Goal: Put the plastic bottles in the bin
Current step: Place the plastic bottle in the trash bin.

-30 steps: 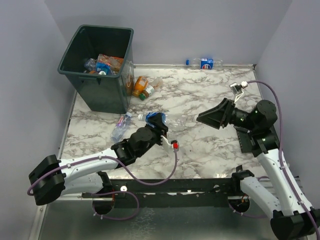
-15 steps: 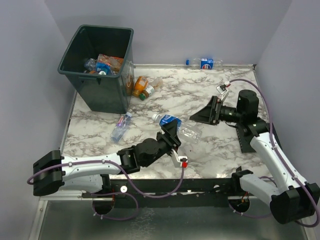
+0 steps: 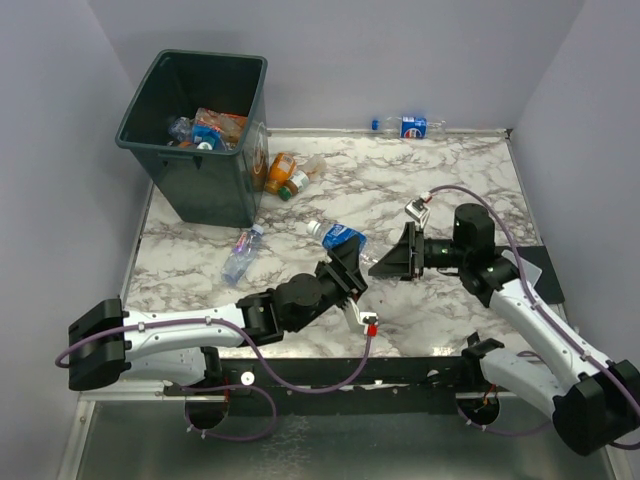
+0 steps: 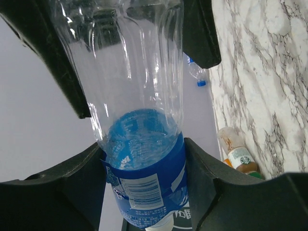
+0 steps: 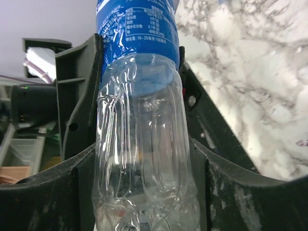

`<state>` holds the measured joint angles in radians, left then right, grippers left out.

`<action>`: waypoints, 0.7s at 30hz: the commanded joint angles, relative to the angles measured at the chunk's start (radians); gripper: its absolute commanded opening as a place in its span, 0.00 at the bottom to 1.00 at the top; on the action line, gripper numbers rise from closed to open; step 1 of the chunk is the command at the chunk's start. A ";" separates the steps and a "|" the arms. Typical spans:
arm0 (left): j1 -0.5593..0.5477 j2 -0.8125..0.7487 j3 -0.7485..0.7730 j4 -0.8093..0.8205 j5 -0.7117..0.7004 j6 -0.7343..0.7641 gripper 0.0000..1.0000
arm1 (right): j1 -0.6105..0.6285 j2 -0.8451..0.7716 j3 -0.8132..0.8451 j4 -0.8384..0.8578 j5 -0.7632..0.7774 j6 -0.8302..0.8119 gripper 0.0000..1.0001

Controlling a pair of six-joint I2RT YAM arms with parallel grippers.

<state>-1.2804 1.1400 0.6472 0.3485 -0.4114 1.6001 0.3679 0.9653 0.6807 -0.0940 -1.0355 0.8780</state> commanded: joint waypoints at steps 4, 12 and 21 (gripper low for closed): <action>-0.005 0.001 0.028 -0.012 -0.013 0.024 0.00 | 0.005 -0.032 -0.081 0.218 -0.039 0.146 0.49; -0.005 -0.034 0.039 -0.014 -0.031 -0.191 0.99 | 0.004 -0.187 0.010 0.038 0.178 -0.061 0.42; -0.005 -0.094 0.052 -0.023 -0.008 -0.736 0.99 | 0.003 -0.461 0.032 -0.030 0.667 -0.282 0.40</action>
<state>-1.2896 1.0599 0.6827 0.3645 -0.4084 1.2335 0.3729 0.6018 0.7162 -0.1478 -0.6300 0.7006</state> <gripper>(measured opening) 0.989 0.603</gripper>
